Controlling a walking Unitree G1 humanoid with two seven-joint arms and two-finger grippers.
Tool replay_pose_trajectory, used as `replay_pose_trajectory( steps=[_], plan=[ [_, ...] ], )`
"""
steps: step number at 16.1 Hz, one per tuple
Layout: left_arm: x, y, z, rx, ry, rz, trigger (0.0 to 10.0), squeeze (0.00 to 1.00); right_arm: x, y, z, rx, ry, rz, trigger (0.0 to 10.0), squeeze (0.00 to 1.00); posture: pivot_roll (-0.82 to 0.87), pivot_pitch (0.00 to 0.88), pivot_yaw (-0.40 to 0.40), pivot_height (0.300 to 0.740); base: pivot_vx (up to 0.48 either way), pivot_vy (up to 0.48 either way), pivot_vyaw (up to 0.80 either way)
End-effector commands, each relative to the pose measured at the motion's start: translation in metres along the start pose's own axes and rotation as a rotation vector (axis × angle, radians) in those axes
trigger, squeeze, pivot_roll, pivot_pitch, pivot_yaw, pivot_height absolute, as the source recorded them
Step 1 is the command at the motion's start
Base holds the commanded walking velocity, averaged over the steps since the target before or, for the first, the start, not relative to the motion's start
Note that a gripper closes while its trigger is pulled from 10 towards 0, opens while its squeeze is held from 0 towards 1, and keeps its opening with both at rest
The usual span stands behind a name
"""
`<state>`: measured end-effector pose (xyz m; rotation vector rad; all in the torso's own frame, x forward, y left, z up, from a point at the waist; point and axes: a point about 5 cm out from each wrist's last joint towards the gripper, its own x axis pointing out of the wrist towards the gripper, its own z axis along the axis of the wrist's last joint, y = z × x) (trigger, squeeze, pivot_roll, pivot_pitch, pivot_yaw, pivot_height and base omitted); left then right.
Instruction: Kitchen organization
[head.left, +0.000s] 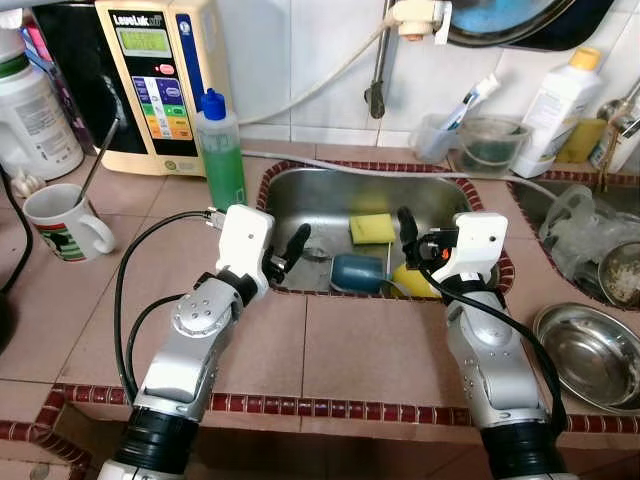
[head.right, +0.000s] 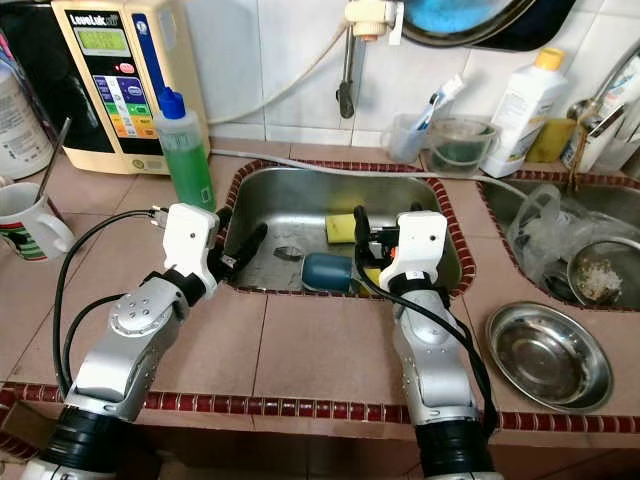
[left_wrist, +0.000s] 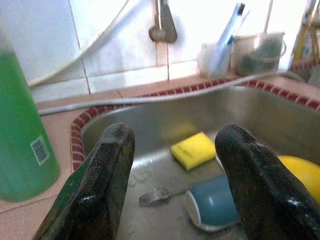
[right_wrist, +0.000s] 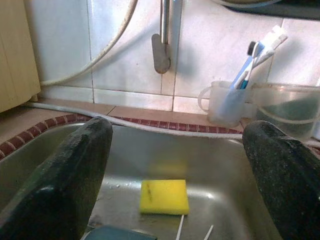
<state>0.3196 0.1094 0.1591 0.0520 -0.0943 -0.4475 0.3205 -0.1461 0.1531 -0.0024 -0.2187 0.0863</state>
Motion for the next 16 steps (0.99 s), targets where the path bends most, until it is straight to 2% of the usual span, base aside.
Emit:
replay_pose_trajectory(
  steps=[1, 4, 8, 9, 16],
  plan=[
    [0.002, 0.008, -0.009, -0.069, 0.000, 0.057, 10.0, 0.00, -0.011, -0.012, -0.002, -0.035, -0.014, -0.058, 10.0, 1.00, -0.14, 0.000, -0.034, 0.740, 0.000, 0.000, 0.00],
    [0.002, 0.011, -0.009, -0.045, -0.005, 0.078, 10.0, 0.00, -0.014, -0.016, -0.002, -0.042, -0.018, -0.080, 10.0, 1.00, -0.14, 0.000, -0.031, 0.740, 0.000, 0.000, 0.00],
    [-0.002, 0.012, -0.014, -0.053, -0.015, 0.081, 10.0, 0.00, -0.015, -0.017, -0.003, -0.070, -0.032, -0.099, 10.0, 1.00, -0.14, 0.000, -0.024, 0.740, 0.000, 0.000, 0.00],
    [-0.003, 0.013, -0.016, -0.060, -0.029, 0.081, 10.0, 0.00, -0.016, -0.016, -0.004, -0.094, -0.035, -0.097, 10.0, 0.00, -0.14, 0.000, -0.027, 0.740, 0.000, 0.000, 0.00],
    [-0.008, 0.016, -0.013, -0.061, -0.075, 0.092, 10.0, 0.00, -0.018, -0.009, -0.006, -0.116, -0.041, -0.054, 10.0, 0.00, -0.12, 0.000, -0.035, 0.740, 0.000, 0.000, 0.00]
  ],
)
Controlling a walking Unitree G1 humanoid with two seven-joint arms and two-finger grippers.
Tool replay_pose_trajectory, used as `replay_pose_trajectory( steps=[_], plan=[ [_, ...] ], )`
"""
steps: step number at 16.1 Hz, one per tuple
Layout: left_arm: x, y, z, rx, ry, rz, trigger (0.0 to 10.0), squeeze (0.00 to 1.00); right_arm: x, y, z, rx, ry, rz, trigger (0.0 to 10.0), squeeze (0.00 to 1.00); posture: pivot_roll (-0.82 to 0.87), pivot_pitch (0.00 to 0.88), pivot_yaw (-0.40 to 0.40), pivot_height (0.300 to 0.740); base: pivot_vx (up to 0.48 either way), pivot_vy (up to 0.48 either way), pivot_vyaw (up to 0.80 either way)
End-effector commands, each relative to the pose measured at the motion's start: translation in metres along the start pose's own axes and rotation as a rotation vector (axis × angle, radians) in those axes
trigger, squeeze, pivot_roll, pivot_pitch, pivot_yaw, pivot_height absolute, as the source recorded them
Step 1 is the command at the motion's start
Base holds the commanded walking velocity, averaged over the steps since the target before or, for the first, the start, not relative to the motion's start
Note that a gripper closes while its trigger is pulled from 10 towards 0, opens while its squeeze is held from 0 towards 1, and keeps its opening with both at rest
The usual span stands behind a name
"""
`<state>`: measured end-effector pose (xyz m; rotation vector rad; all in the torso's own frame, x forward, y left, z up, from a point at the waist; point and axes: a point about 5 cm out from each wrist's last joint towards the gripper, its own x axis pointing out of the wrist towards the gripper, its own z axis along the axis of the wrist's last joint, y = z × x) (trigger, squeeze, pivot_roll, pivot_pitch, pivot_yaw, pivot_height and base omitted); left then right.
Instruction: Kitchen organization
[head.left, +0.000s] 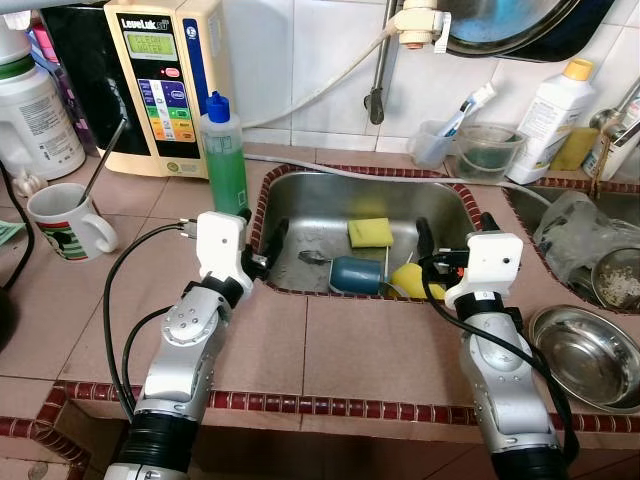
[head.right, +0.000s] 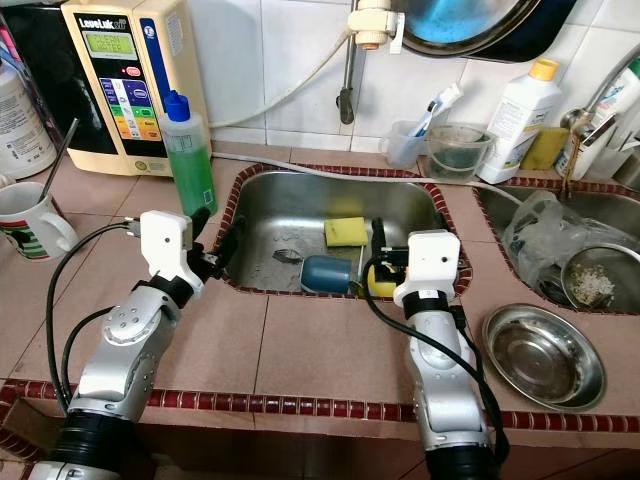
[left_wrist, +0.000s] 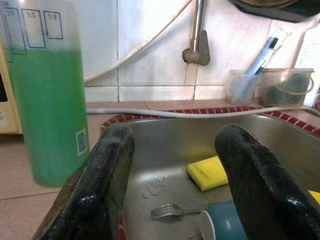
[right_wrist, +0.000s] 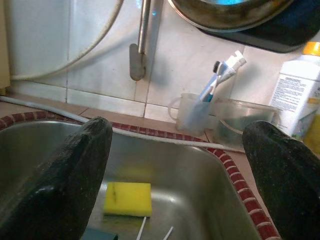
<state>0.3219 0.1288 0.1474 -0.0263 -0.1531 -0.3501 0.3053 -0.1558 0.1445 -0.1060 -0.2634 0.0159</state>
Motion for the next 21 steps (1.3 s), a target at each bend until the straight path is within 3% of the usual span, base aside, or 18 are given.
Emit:
replay_pose_trajectory(
  steps=[1, 7, 21],
  plan=[
    [-0.0017, -0.0025, 0.0005, -0.016, -0.016, -0.021, 10.0, 0.00, -0.0007, 0.0008, -0.0011, -0.006, -0.001, 0.008, 10.0, 0.00, -0.12, 0.000, -0.035, 0.740, 0.000, 0.000, 0.00],
    [-0.0029, -0.0060, -0.0005, 0.004, -0.012, -0.052, 10.0, 0.00, -0.0024, 0.0012, -0.0030, -0.028, 0.004, 0.025, 10.0, 0.00, -0.12, 0.000, -0.041, 0.740, 0.000, -0.057, 0.00],
    [-0.0038, -0.0088, 0.0022, -0.012, -0.016, -0.085, 10.0, 0.00, -0.0022, 0.0042, -0.0045, -0.044, 0.004, 0.043, 10.0, 0.00, -0.11, 0.000, -0.038, 0.740, 0.000, -0.477, 0.00]
  ],
)
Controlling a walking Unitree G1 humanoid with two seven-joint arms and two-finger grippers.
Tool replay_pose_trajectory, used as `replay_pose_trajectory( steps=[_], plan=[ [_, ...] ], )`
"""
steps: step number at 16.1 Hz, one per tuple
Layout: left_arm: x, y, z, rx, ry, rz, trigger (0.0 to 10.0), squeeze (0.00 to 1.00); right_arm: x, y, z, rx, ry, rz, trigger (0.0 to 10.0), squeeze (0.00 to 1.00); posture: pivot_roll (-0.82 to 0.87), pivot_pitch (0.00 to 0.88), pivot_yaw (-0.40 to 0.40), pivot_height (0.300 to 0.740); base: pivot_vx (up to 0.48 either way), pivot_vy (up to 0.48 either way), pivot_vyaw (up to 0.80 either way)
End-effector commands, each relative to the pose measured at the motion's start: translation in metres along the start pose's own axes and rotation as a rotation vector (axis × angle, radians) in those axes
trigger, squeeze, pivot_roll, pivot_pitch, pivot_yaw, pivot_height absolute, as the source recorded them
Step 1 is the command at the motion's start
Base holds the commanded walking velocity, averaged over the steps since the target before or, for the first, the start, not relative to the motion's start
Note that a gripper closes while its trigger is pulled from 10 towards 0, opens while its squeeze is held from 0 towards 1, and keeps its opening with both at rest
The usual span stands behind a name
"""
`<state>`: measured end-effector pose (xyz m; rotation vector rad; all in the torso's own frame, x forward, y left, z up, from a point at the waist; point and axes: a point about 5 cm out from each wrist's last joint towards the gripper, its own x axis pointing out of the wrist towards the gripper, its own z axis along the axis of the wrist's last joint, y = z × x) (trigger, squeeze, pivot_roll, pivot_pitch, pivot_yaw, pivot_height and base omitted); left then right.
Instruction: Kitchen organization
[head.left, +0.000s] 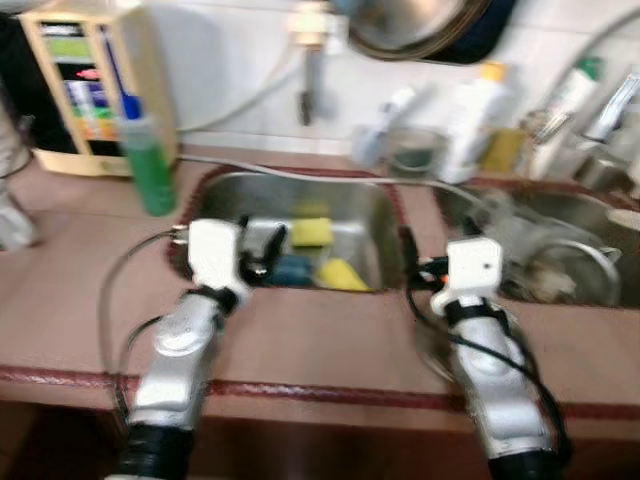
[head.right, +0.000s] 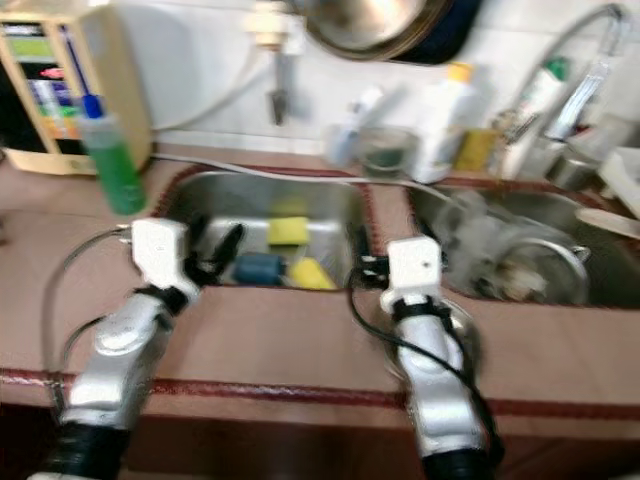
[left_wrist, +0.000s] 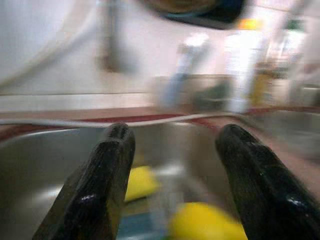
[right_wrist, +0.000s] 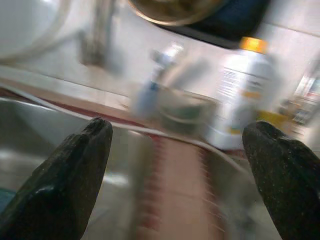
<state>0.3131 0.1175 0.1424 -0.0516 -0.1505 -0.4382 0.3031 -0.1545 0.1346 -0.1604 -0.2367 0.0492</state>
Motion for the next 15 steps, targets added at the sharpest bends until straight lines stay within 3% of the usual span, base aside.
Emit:
replay_pose_trajectory(
  steps=[1, 8, 11, 15],
  plan=[
    [0.001, 0.005, 0.007, 0.020, -0.015, 0.000, 10.0, 0.00, 0.003, 0.002, 0.005, 0.005, -0.024, 0.001, 10.0, 0.00, -0.11, 0.000, -0.037, 0.740, 0.000, -0.480, 0.00],
    [0.005, 0.004, 0.013, 0.028, -0.034, -0.010, 10.0, 0.00, 0.008, 0.005, 0.011, 0.021, -0.062, 0.017, 10.0, 0.00, -0.11, 0.000, -0.036, 0.740, 0.000, -0.458, 0.00],
    [0.004, 0.001, 0.014, 0.032, -0.037, -0.034, 10.0, 0.00, 0.007, 0.005, 0.011, 0.026, -0.064, 0.028, 10.0, 0.00, -0.11, 0.000, -0.038, 0.740, 0.000, 0.000, 0.00],
    [-0.004, -0.007, 0.012, 0.141, -0.018, -0.125, 10.0, 0.00, 0.001, 0.007, 0.002, 0.093, -0.005, 0.093, 10.0, 0.00, -0.11, 0.000, -0.037, 0.740, 0.000, 0.000, 0.00]
  ],
)
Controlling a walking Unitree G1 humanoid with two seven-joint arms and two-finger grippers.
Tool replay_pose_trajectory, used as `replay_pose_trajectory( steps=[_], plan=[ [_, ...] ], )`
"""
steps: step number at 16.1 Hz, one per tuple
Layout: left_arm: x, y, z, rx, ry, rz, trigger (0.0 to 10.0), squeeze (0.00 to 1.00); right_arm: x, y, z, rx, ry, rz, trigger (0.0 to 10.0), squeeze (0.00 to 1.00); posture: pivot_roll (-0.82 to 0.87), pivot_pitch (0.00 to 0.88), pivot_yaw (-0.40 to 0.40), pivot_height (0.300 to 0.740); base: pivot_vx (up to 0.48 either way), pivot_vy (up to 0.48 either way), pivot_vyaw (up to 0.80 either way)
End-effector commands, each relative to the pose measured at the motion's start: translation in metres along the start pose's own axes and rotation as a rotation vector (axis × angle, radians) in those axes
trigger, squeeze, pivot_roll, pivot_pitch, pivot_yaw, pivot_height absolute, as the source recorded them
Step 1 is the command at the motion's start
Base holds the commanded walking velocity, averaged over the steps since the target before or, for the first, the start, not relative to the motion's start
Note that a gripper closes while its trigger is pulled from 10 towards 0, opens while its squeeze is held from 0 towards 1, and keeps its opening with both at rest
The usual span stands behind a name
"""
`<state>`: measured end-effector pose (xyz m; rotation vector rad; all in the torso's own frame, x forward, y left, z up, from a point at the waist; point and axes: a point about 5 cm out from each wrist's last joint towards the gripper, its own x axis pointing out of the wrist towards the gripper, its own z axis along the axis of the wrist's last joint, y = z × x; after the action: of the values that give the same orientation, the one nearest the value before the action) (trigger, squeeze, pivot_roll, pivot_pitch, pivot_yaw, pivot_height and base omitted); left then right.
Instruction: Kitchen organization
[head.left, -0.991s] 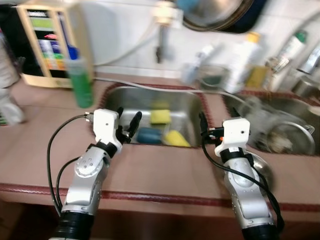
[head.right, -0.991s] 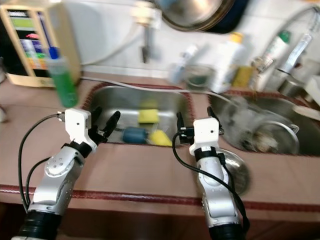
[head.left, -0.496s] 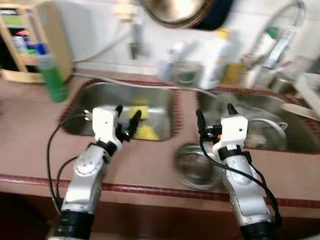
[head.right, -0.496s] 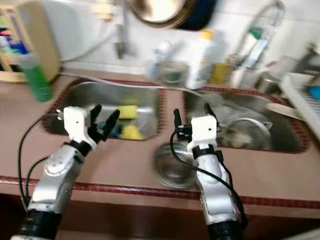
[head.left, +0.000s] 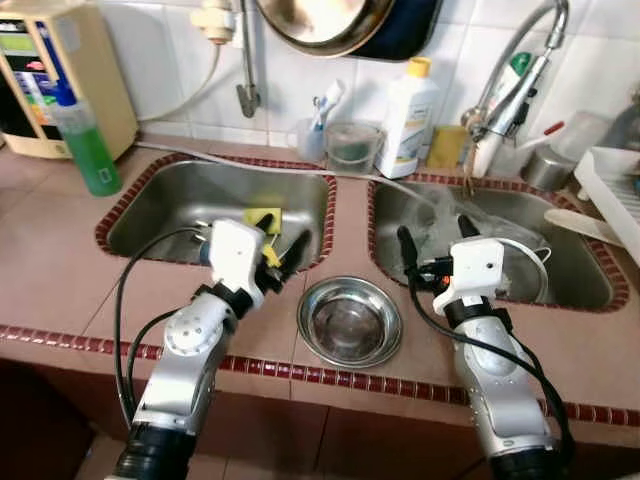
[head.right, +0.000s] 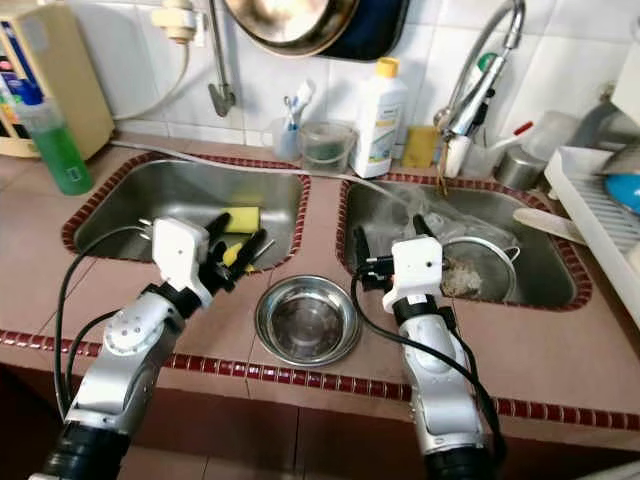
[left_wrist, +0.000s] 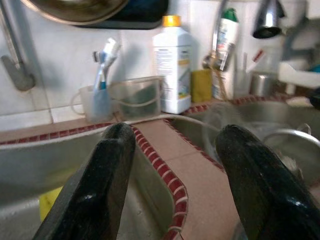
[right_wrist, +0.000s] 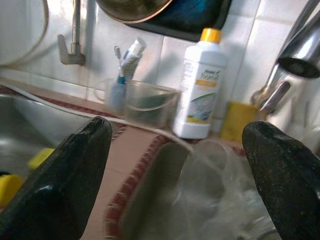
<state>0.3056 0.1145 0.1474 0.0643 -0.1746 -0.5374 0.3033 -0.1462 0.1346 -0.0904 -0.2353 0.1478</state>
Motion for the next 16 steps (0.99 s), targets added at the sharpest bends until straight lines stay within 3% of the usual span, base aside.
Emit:
replay_pose_trajectory(
  steps=[1, 4, 9, 16],
  plan=[
    [-0.001, -0.004, 0.006, 0.055, -0.018, -0.047, 10.0, 0.00, -0.002, -0.001, -0.001, 0.021, 0.021, 0.017, 10.0, 0.00, -0.11, 0.000, -0.038, 0.740, 0.000, 0.000, 0.00],
    [-0.007, -0.019, 0.008, 0.097, -0.011, -0.174, 10.0, 0.00, -0.012, -0.007, -0.008, 0.057, 0.082, 0.023, 10.0, 0.00, -0.11, 0.000, -0.039, 0.740, 0.000, 0.000, 0.00],
    [-0.013, -0.034, 0.007, 0.115, 0.023, -0.285, 10.0, 0.00, -0.029, -0.007, -0.014, 0.126, 0.146, 0.086, 10.0, 0.00, -0.11, 0.000, -0.037, 0.740, 0.000, 0.000, 0.00],
    [-0.017, -0.044, 0.008, 0.173, 0.038, -0.375, 10.0, 0.00, -0.055, -0.009, -0.009, 0.246, 0.167, 0.150, 10.0, 0.00, -0.12, 0.000, -0.025, 0.740, 0.000, 0.000, 0.00]
  ],
)
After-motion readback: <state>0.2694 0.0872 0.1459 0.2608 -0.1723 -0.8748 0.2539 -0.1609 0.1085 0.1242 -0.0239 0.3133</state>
